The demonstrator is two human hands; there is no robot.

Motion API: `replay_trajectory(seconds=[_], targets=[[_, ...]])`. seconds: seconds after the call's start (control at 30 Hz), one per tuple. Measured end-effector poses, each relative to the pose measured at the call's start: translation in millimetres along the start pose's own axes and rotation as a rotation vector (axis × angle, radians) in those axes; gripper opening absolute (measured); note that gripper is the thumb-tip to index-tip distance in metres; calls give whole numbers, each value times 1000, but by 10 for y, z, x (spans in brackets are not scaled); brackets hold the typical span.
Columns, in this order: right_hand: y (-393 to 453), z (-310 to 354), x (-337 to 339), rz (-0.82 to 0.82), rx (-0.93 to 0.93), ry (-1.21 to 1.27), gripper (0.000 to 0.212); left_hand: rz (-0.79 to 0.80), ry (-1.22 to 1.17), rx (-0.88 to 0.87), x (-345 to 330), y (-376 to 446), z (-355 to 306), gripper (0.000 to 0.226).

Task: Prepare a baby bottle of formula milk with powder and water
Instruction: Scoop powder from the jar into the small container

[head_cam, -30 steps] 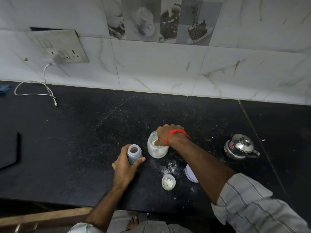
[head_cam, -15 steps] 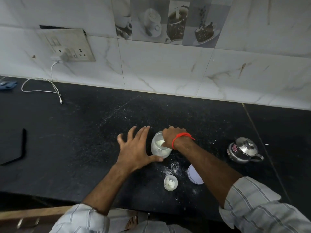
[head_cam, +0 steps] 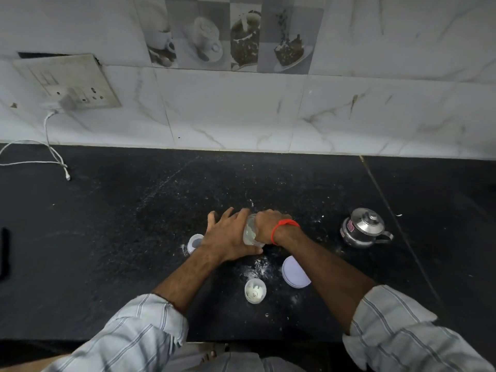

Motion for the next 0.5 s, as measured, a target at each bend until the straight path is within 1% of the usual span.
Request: replay_trajectory(seconds=[0.07,0.13,0.23,0.33,0.37,0.43,0.47,0.5], targets=[[20,-7,-12,-17,30,32,41,-30,-23,-25,10,4,2,97],[9,-43,6,-61,61,81,29,-70,-61,-56,36,-10,-4,90],[-56,-142,155,-213,171,165,19,-123,-189,-101,104,-7,-35,86],[-249,-195,369,-431,403,176,12,-126,-410,-147,201,2,-73,90],[-325,-208,443,-542,471,118,12,-114,-474,-167,232,0,-92,92],[-473,-185,572,-791,594,-115,14,-85,-514,-220,283,-14,-161,91],[-534,-154,615,-871,638,-245,15,-80,-500,-246,299,-14,-195,91],[-556,-131,633,-910,661,-354,16,-81,-481,-265,315,-10,-227,91]])
Point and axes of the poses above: each hand's wrist, its own y-axis towards the middle knuckle, its own x-axis out of the back of the hand, z = x × y, the point moved 6 cm from there along y, towards the middle knuckle, and after that the axes turned 7 degrees about -y, right-handed, at the moved point
